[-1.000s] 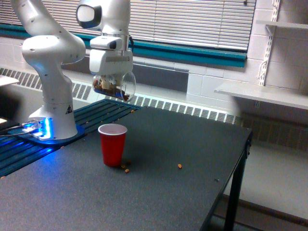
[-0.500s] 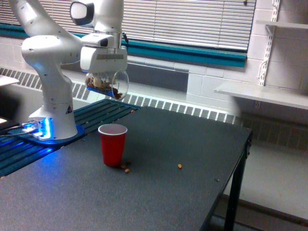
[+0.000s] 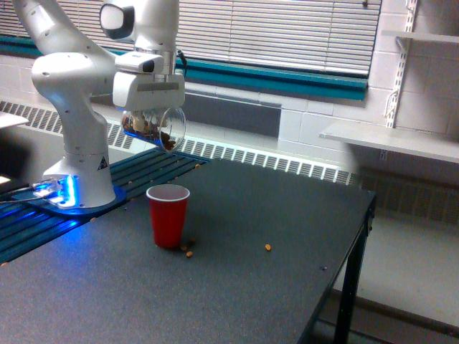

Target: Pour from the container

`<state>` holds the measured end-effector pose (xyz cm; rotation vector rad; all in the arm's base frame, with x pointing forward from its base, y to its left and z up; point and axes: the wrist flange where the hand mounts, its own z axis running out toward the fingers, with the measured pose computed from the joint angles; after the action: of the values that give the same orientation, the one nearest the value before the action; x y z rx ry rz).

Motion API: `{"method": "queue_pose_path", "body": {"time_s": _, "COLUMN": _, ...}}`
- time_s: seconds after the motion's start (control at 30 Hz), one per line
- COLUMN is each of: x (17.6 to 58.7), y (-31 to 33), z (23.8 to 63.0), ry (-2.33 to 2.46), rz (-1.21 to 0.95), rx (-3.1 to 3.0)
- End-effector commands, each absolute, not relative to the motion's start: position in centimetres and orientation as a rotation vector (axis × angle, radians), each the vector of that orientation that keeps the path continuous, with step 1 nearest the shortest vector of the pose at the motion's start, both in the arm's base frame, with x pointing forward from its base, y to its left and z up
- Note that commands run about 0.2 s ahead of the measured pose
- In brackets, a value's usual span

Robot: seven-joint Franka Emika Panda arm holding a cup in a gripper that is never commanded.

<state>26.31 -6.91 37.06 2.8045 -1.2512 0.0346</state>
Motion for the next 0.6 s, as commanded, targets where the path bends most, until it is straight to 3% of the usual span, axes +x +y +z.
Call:
{"method": "queue_pose_path", "body": {"time_s": 0.03, "x": 25.7, "y": -6.3, "z": 35.5, "ry": -1.212, "rz": -0.034, "rx": 2.818}}
{"method": "queue_pose_path", "body": {"time_s": 0.6, "x": 26.1, "y": -6.2, "z": 33.9, "ry": -1.209, "rz": -0.092, "rx": 2.825}}
